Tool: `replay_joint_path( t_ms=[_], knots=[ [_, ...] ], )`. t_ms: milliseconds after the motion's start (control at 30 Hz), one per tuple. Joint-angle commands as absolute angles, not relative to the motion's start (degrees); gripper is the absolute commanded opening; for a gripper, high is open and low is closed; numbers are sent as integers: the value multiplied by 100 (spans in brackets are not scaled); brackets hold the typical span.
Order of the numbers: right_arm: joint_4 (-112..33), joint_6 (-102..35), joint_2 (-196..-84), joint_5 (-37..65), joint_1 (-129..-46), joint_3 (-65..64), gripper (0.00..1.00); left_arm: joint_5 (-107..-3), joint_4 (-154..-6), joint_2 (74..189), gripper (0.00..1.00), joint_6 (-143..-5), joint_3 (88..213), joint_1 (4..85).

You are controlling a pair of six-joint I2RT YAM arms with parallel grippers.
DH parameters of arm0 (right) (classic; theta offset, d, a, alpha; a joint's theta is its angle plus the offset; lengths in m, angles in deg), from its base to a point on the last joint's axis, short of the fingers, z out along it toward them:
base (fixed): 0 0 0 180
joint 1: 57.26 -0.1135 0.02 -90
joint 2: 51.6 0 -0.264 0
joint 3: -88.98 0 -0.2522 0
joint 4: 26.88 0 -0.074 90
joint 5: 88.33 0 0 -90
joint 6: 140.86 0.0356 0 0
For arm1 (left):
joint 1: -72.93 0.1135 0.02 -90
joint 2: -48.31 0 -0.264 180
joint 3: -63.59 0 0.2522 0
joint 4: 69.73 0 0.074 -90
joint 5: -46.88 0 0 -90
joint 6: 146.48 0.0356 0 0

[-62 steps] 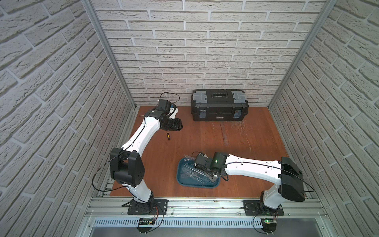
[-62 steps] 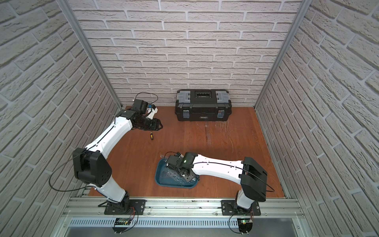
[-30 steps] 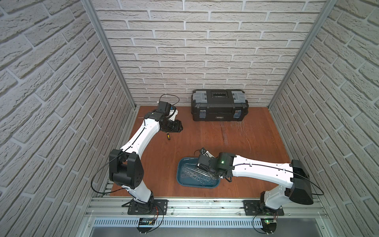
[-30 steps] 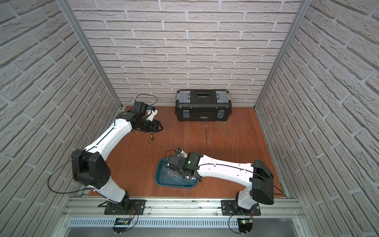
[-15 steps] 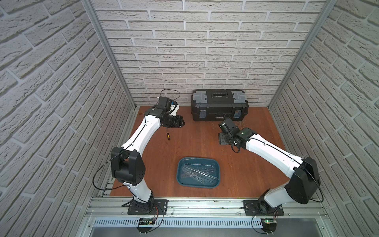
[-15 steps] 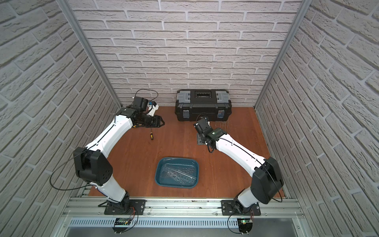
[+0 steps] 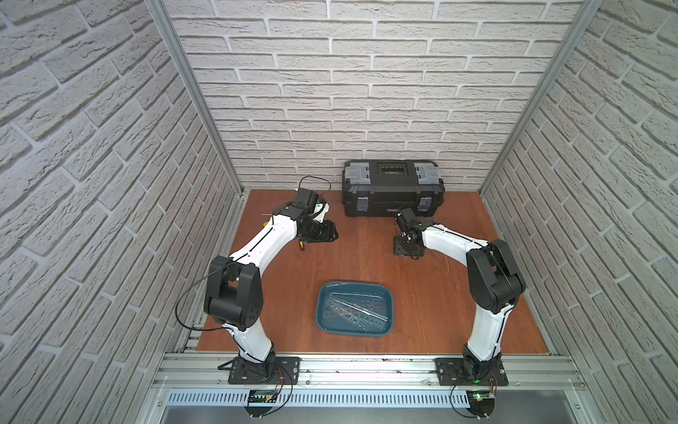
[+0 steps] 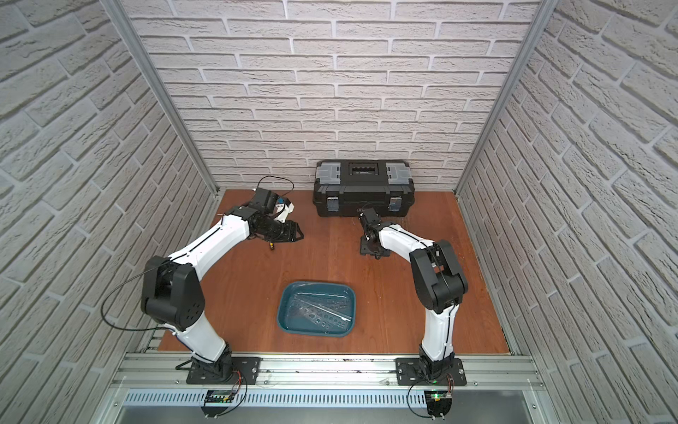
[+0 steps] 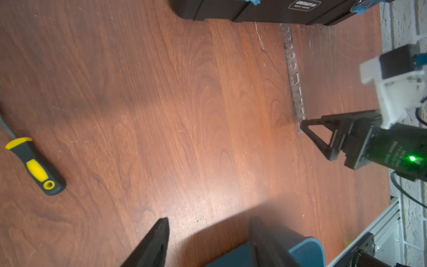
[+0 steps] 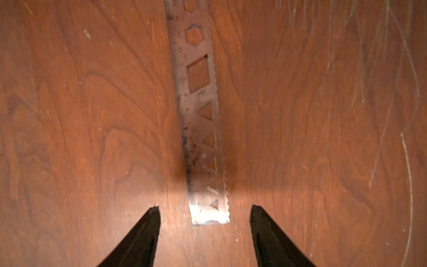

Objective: Put the scattered rulers into the storage box
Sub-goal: Adjust the ruler at the center of the board.

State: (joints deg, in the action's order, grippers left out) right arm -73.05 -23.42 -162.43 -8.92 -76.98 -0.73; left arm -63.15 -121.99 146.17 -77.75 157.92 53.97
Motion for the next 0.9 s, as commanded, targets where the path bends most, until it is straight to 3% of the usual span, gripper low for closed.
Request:
replay_joint_path(
  t_ms=[0,533,867],
  knots=[
    [-7105,-2479,-16431,-793,-7656,203,67,-6369,-11904,14543,60,-7827,15674,5376],
    [-6762,-2376,-16861,-377,-7687,-129,64,-6409,-11900,14587,59,-7863,15671,5362],
    [-6657,-2179,-17052,24,-8667,50,64,-6406,-11821,14632,59,-7906,15593,5295]
  ],
)
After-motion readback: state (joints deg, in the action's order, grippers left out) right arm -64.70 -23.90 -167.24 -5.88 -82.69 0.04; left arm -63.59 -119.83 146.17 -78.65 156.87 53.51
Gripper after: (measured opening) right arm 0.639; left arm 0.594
